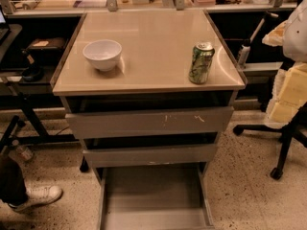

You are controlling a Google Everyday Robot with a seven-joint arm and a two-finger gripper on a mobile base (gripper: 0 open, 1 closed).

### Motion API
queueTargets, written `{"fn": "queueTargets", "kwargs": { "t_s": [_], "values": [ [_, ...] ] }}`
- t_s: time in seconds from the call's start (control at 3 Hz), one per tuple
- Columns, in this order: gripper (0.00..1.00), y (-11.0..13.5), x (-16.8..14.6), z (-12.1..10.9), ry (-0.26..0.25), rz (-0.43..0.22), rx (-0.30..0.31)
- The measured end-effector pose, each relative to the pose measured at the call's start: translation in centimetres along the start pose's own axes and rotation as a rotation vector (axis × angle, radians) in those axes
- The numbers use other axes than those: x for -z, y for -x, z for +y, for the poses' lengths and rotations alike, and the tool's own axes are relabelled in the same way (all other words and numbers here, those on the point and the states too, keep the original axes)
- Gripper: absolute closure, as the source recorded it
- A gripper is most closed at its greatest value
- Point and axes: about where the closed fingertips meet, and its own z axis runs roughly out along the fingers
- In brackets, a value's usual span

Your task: Place green can into bottom drawer

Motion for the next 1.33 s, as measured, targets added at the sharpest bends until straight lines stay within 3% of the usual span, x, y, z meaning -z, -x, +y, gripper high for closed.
{"fn": "queueTargets", "kwargs": {
  "t_s": [0.67, 1.0, 1.33],
  "values": [
    [0.0, 0.1, -0.4, -0.3, -0.014, -0.007, -0.024],
    [0.0, 0.0, -2.5, -1.6, -0.018, -0.023, -0.105],
    [0.0, -0.8, -6.0, -3.5, -0.002, -0.054, -0.246]
  ]
}}
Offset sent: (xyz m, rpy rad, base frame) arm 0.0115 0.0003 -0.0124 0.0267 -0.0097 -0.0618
